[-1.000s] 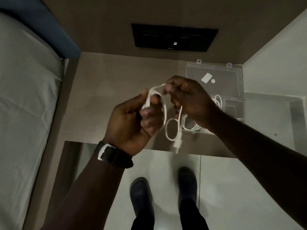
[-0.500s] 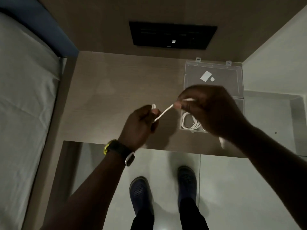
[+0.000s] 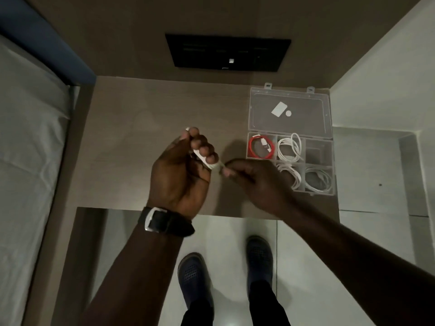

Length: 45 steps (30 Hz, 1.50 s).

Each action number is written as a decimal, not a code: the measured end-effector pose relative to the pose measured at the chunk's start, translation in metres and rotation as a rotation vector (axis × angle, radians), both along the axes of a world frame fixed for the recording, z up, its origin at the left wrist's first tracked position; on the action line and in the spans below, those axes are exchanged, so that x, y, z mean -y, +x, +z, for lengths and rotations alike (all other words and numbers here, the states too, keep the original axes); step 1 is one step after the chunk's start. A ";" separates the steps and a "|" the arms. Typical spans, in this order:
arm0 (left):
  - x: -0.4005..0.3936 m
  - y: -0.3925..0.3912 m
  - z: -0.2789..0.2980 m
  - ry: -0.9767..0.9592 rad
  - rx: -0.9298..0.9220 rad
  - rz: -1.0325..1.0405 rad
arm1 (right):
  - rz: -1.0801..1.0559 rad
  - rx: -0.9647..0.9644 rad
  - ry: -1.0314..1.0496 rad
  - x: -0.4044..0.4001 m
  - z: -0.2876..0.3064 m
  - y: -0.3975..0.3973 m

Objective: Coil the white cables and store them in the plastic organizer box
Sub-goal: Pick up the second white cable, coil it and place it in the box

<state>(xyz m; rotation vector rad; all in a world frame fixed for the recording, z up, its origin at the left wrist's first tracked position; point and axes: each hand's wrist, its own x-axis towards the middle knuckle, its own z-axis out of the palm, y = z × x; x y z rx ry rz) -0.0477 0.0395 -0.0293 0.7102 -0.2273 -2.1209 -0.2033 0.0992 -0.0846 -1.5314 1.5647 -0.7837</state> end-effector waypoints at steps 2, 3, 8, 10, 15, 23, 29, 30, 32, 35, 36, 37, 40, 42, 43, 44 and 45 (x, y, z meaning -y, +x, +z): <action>0.007 0.002 -0.005 -0.067 0.145 0.061 | 0.141 -0.069 0.045 -0.019 0.011 0.005; 0.008 0.001 -0.008 -0.130 0.249 0.066 | 0.214 -0.097 0.064 -0.026 0.019 0.005; -0.013 -0.012 -0.020 -0.649 0.856 -0.211 | 0.346 -0.221 -0.018 -0.019 0.069 -0.015; -0.025 -0.016 -0.019 -0.692 0.845 -0.363 | 0.271 -0.258 -0.114 -0.004 0.080 -0.035; -0.034 -0.024 -0.007 -0.331 0.509 -0.572 | 0.274 -0.292 -0.272 0.010 0.070 -0.057; -0.027 -0.030 -0.003 -0.098 0.019 -0.680 | -0.117 0.528 0.088 -0.008 0.043 -0.033; -0.039 -0.040 -0.011 -0.210 0.214 -0.497 | -0.561 0.966 0.269 -0.022 0.042 -0.018; -0.039 -0.043 -0.012 -0.230 0.252 -0.453 | -0.575 0.944 0.237 -0.022 0.042 -0.018; -0.040 -0.049 -0.016 -0.247 0.322 -0.375 | -0.551 0.872 0.160 -0.024 0.041 -0.021; -0.045 -0.057 -0.020 -0.288 0.433 -0.339 | -0.445 0.671 0.116 -0.031 0.037 -0.025; -0.048 -0.061 -0.022 -0.305 0.477 -0.351 | -0.444 0.636 0.120 -0.035 0.036 -0.028; -0.051 -0.065 -0.023 -0.339 0.542 -0.365 | -0.455 0.628 0.118 -0.038 0.034 -0.030; -0.053 -0.075 -0.031 -0.698 0.904 -0.427 | -0.602 0.724 0.167 -0.045 0.030 -0.035; -0.050 -0.085 -0.039 -1.053 1.190 -0.500 | -0.741 0.797 0.228 -0.049 0.026 -0.042; -0.048 -0.091 -0.044 -1.163 1.269 -0.521 | -0.777 0.812 0.245 -0.050 0.024 -0.048; -0.046 -0.096 -0.047 -1.208 1.303 -0.538 | -0.810 0.835 0.255 -0.050 0.022 -0.053; -0.045 -0.105 -0.049 -1.226 1.314 -0.547 | -0.853 0.868 0.262 -0.050 0.020 -0.061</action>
